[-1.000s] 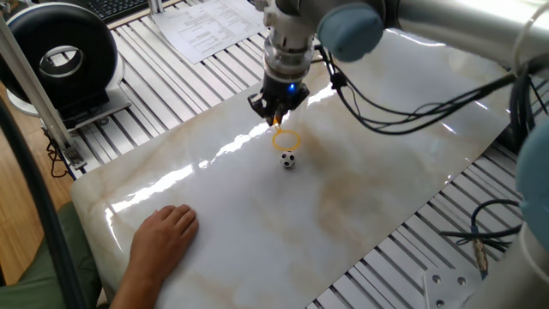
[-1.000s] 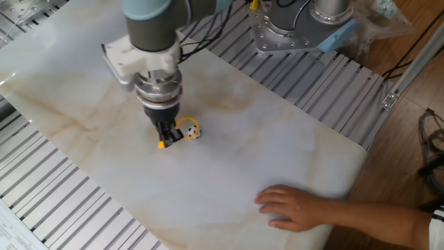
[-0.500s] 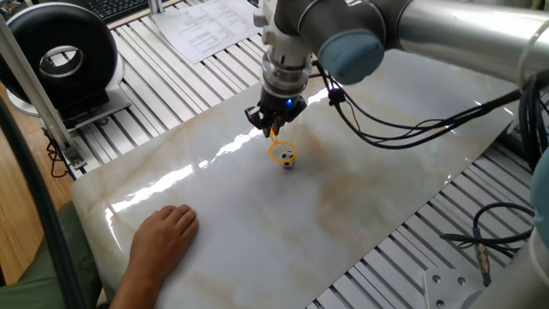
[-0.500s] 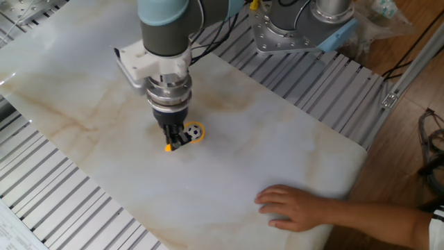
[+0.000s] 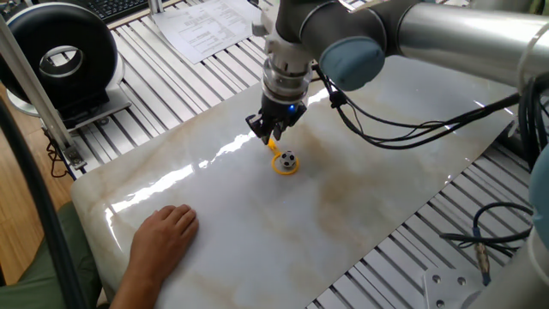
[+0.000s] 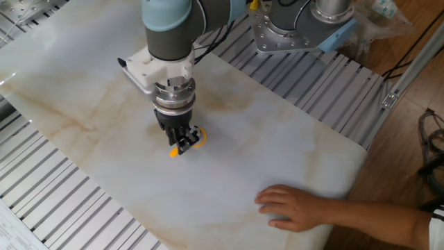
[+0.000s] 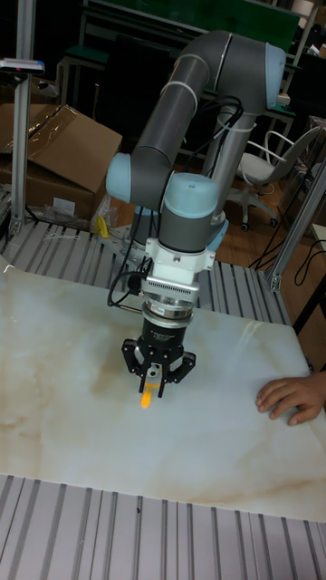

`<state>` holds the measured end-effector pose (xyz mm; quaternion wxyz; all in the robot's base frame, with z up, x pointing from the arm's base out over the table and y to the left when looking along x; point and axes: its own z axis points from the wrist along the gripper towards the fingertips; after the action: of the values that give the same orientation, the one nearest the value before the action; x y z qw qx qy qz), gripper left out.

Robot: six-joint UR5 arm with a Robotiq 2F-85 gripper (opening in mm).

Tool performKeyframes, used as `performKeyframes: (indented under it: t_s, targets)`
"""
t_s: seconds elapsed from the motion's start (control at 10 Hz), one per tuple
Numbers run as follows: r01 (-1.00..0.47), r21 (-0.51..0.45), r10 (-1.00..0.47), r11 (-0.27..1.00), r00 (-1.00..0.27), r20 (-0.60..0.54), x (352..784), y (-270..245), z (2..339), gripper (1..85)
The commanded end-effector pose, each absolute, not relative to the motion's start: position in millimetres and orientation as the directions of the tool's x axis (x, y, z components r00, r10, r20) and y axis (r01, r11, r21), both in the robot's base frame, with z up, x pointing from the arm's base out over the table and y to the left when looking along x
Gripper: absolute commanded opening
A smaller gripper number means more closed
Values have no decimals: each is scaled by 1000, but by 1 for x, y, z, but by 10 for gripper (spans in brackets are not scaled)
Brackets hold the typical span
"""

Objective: Attach the bubble ring to the ball

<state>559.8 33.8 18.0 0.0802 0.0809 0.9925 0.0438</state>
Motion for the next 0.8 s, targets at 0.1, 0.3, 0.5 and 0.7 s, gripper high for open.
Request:
performKeyframes:
  t_s: [0.1, 0.3, 0.5, 0.7]
  targets:
    - [116, 112, 132, 987, -979, -154, 572, 21, 22, 337]
    - [110, 58, 117, 992, -982, -149, 584, -9, 36, 280]
    - [168, -19, 163, 986, -973, -161, 608, -45, 38, 47]
    - [201, -13, 197, 980, -972, -130, 625, -63, 50, 13]
